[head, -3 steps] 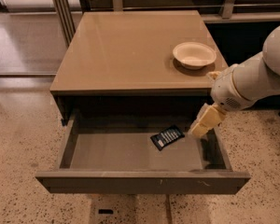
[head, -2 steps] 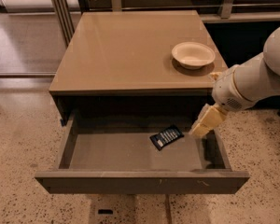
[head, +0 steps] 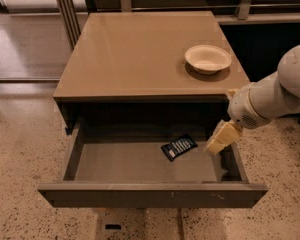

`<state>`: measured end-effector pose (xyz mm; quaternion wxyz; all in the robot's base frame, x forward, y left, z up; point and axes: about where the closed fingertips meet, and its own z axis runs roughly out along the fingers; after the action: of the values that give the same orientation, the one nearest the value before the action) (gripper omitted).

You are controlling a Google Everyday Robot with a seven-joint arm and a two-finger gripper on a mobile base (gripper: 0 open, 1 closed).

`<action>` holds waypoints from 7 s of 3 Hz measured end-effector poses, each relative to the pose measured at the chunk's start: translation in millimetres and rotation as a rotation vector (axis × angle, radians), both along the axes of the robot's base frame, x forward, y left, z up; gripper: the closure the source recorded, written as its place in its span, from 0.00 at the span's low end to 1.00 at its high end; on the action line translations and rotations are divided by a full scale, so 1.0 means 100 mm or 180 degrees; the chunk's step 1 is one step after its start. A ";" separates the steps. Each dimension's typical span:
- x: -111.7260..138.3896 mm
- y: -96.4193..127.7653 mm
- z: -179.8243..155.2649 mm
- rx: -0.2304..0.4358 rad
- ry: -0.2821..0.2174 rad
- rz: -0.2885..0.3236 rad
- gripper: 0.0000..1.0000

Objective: Pick rxbar blueberry from top drawer and place on counter

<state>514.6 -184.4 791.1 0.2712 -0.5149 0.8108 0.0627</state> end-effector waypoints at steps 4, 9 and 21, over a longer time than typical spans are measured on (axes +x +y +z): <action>0.18 0.12 -0.90 0.0208 0.0293 -0.0003 0.00; 0.72 0.20 -1.72 0.0464 0.0316 -0.0149 0.00; 0.74 0.46 -2.19 0.0426 0.0681 -0.0235 0.43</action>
Offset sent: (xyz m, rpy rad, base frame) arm 0.0191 0.0101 -0.0723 0.0865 0.0209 0.0023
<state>588.8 -138.3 572.0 0.2191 -0.4558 0.8475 0.1612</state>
